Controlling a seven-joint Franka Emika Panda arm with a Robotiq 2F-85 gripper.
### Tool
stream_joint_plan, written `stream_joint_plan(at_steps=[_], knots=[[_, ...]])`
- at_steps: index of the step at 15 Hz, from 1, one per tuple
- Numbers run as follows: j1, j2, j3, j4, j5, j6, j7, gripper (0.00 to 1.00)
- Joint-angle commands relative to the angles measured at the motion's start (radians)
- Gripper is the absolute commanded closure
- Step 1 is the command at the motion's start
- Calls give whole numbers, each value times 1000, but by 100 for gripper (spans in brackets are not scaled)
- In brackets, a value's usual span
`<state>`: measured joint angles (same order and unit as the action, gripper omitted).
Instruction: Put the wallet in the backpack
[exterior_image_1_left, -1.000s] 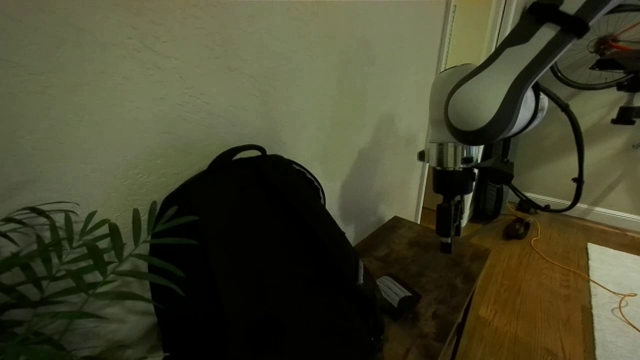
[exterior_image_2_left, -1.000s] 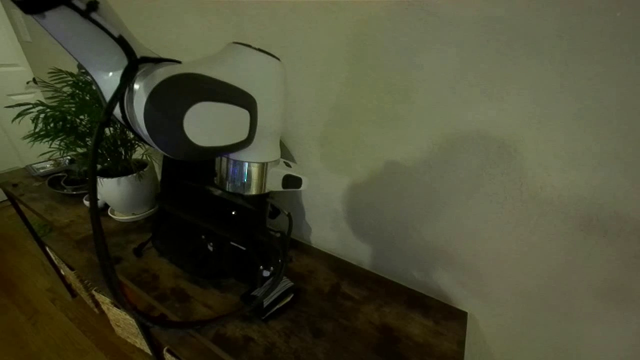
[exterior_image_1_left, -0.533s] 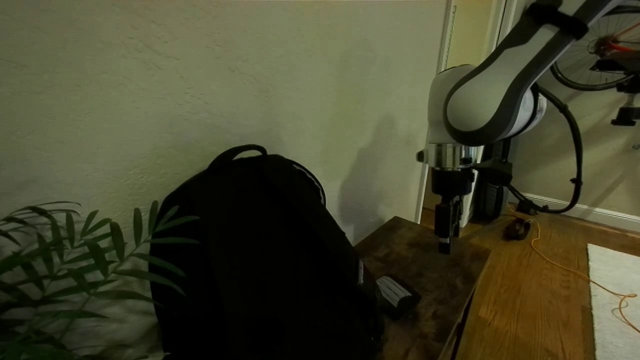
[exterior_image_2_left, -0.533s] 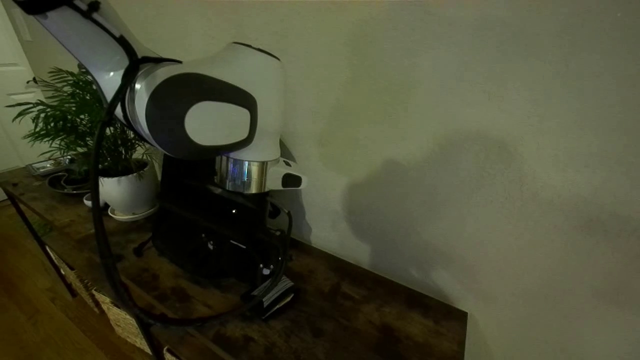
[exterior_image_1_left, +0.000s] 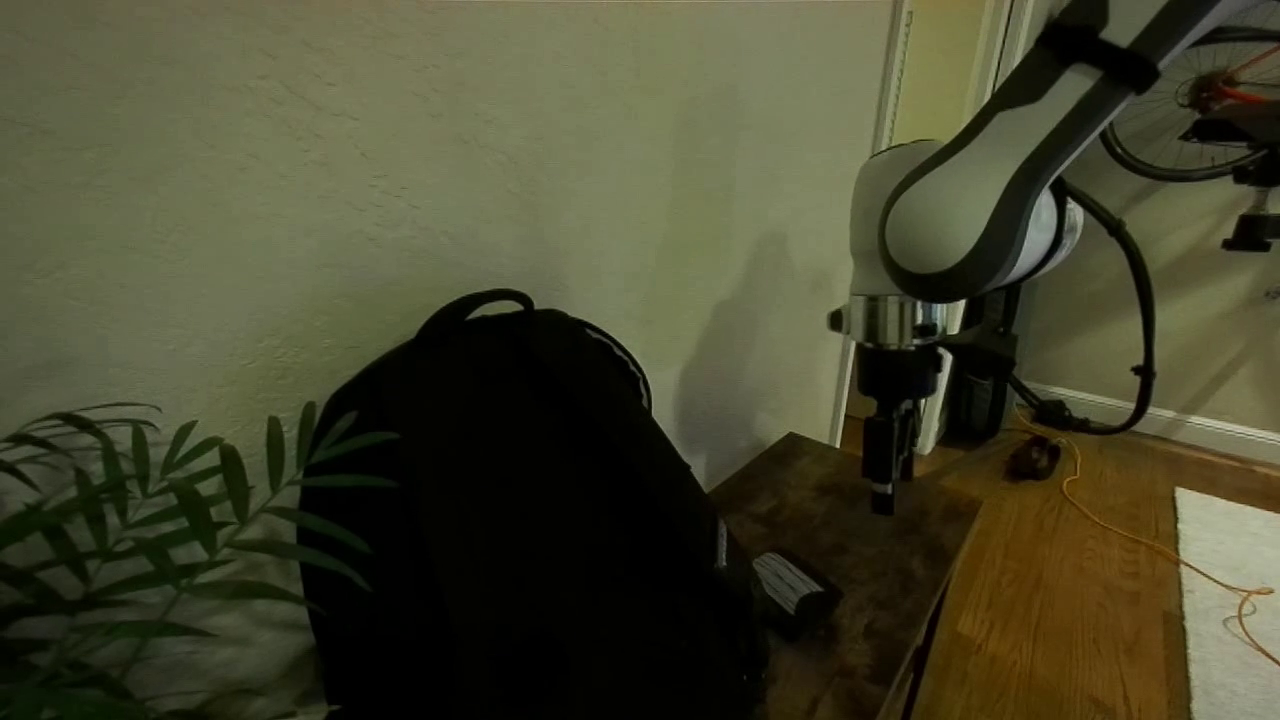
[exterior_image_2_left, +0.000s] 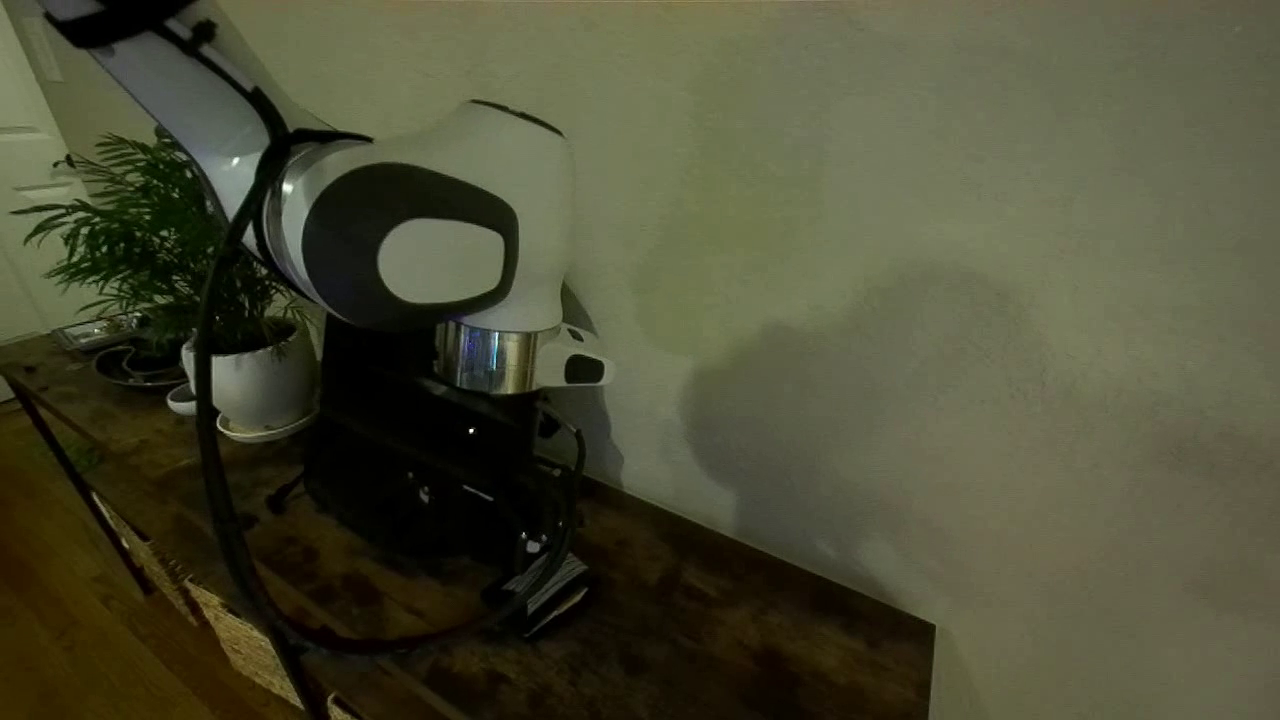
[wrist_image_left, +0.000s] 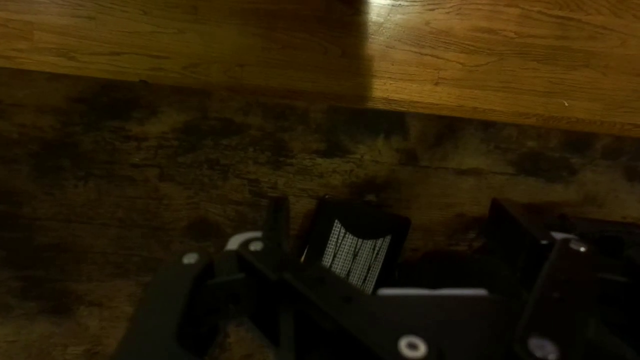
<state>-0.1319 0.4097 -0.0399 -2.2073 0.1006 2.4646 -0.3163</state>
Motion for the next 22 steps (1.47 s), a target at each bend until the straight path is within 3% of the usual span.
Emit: stream_joint_plan(at_steps=[1,7,15,22], knots=[[-25,64,27,37,23,55,2,0],[-37,156,50,97,14,160,-4,0],[-31,174,46,114,-12,118,16,0],[-100,281,91,182,23,175,-33,0]])
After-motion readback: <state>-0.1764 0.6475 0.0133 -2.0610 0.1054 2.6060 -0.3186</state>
